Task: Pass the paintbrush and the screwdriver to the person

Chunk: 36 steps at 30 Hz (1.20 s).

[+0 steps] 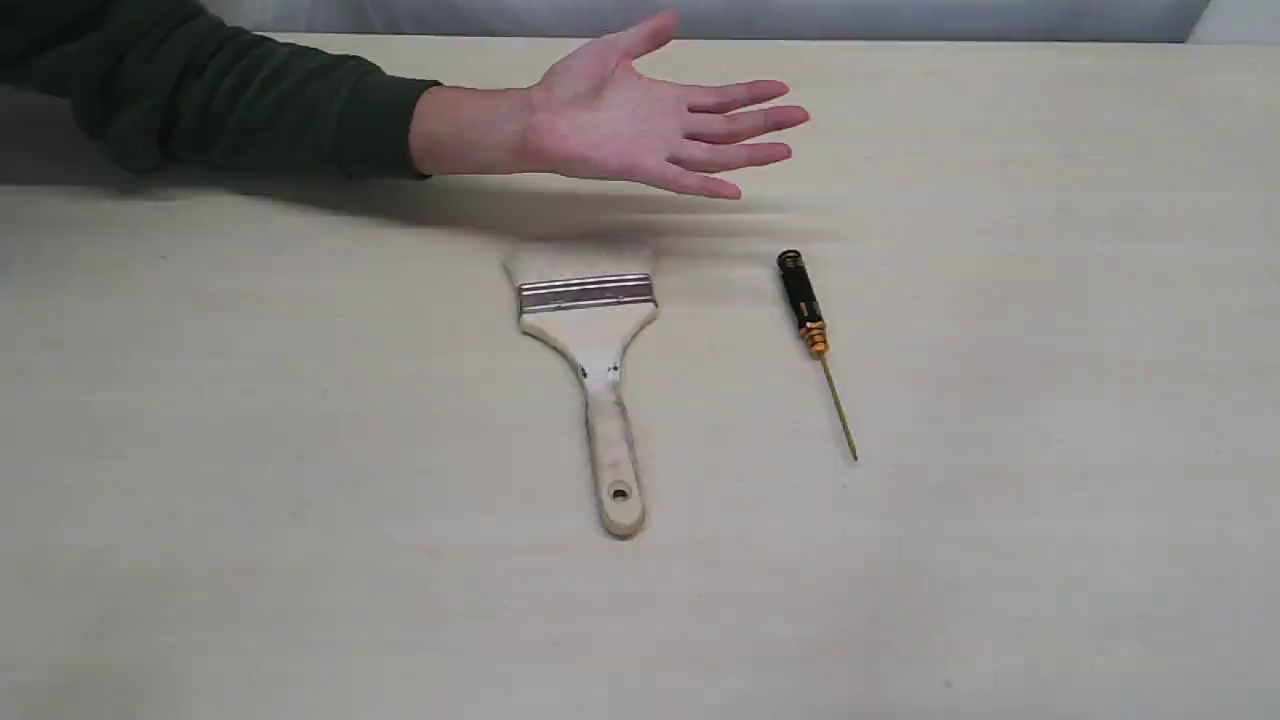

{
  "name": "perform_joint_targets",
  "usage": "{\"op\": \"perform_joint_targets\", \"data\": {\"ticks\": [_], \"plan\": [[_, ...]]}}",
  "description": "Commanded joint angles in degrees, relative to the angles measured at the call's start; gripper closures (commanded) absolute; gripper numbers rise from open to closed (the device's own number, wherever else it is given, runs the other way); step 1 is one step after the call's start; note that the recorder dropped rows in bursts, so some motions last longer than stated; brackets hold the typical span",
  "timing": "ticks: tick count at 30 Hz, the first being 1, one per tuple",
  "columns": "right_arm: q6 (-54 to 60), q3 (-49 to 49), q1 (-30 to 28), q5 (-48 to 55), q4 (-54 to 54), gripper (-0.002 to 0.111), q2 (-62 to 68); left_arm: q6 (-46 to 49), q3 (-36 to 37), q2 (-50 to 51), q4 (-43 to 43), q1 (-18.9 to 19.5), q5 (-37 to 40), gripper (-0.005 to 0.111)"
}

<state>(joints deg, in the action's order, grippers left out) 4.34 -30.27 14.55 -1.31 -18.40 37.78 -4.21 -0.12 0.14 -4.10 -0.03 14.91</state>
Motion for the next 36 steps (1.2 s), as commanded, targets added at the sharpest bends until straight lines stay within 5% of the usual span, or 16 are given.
{"op": "perform_joint_targets", "data": {"ticks": [1,12,23,36], "plan": [[5.41,-7.33,3.17,8.11,-0.01,0.104,13.52,-0.12,0.12,-0.14,0.16,-0.27,-0.72,0.107],[7.87,-24.41,4.18,22.42,3.98,0.102,43.51,-0.12,0.12,-0.14,0.27,-0.27,-0.60,0.107],[7.60,-27.64,4.18,24.54,4.52,0.057,55.11,-0.12,0.12,-0.14,0.27,-0.27,-0.60,0.107],[-2.28,-35.68,4.18,33.44,15.02,0.057,66.42,-0.12,0.12,-0.14,0.17,-0.27,-0.73,0.107]]}}
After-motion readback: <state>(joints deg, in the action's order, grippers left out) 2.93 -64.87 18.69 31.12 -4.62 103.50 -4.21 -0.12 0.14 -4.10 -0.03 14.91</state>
